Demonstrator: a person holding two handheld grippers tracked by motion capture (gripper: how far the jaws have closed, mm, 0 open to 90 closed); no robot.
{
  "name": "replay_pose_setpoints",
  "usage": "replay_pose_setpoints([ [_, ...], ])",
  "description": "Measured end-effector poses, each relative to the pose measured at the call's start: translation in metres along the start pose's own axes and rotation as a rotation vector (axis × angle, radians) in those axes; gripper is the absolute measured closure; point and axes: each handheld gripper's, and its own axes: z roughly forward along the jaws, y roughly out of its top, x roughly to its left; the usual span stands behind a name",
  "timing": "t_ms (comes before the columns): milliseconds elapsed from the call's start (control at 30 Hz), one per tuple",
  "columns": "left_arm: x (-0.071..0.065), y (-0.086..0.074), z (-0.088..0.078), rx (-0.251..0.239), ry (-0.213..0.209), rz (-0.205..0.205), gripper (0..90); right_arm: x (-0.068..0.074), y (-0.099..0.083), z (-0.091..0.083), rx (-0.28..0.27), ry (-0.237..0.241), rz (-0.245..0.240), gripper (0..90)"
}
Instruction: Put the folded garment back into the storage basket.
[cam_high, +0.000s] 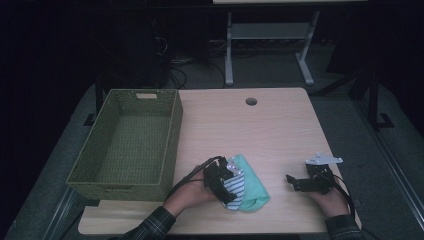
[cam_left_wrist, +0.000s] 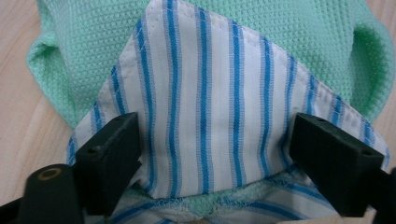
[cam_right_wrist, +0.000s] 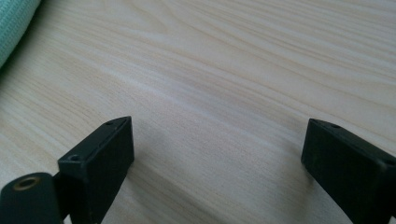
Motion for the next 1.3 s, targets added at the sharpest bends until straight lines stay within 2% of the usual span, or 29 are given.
replay_pose_setpoints([
  [100,-0.001,0.002,-0.002,0.013,-0.016,0.007,27.1,0.0,0.0,0.0,0.0,0.0,0.001,8.6],
  [267,-0.006,0.005,-0.004,0.017,-0.04,0.014,52.6,0.0,0.0,0.0,-0.001,-0.001,0.001,8.6],
  [333,-0.006,0.005,-0.005,0.016,-0.048,0.012,58.0,0.0,0.0,0.0,-0.001,-0.002,0.001,8.6],
  [467,-0.003,0.005,-0.005,0.013,-0.071,-0.016,66.6,0.0,0.0,0.0,-0.001,-0.002,0.001,8.6],
  [700,0.001,0.006,-0.006,0.023,-0.11,-0.056,70.2,0.0,0.0,0.0,0.0,-0.001,0.001,8.6],
  [733,0.003,0.005,-0.007,0.012,-0.118,-0.08,70.5,0.0,0.0,0.0,0.0,-0.001,0.001,8.5],
  [867,0.001,0.007,-0.012,-0.003,-0.093,-0.066,70.9,0.0,0.0,0.0,0.0,-0.001,0.001,8.5],
  [1000,0.004,0.008,-0.021,-0.028,-0.113,-0.086,70.6,0.0,0.0,0.0,0.0,-0.001,0.002,8.5],
  [1133,0.005,0.009,-0.026,-0.033,-0.115,-0.097,70.5,0.0,0.0,0.0,0.001,-0.001,-0.001,8.5],
  [1300,0.002,0.012,-0.033,-0.046,-0.123,-0.083,70.3,0.0,0.0,0.0,0.001,0.0,-0.001,8.5],
])
